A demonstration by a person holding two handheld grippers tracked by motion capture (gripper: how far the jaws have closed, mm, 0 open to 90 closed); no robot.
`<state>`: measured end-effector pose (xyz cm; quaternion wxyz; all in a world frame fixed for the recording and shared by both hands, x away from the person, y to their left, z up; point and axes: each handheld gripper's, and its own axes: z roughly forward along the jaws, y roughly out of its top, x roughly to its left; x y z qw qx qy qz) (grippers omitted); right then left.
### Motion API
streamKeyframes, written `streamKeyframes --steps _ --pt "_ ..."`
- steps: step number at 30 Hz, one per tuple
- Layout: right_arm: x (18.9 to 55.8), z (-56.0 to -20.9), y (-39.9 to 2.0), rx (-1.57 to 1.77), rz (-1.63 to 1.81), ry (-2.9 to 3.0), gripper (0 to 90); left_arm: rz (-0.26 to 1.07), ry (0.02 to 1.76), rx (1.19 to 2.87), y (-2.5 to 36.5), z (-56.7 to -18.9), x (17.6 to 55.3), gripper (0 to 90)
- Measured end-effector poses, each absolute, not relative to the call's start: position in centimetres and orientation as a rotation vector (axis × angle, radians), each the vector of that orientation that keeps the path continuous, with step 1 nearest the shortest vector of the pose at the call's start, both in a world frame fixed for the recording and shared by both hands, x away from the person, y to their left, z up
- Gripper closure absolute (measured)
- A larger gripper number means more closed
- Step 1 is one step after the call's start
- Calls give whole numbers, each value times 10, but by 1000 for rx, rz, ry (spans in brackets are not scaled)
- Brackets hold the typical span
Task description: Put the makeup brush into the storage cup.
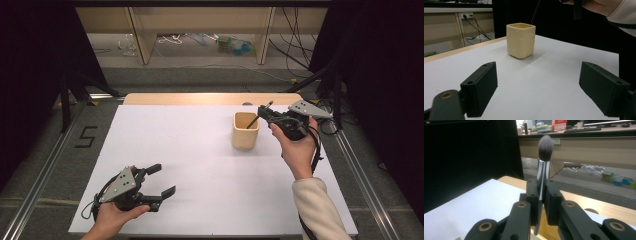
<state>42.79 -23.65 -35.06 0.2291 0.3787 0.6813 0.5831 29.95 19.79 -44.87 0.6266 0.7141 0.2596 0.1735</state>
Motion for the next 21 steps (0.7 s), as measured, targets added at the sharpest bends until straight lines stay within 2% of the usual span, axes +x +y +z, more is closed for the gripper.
streamKeyframes --steps 21 --pt "436 -351 -237 1046 1596 1859 838 398 596 1637 198 -449 300 150"
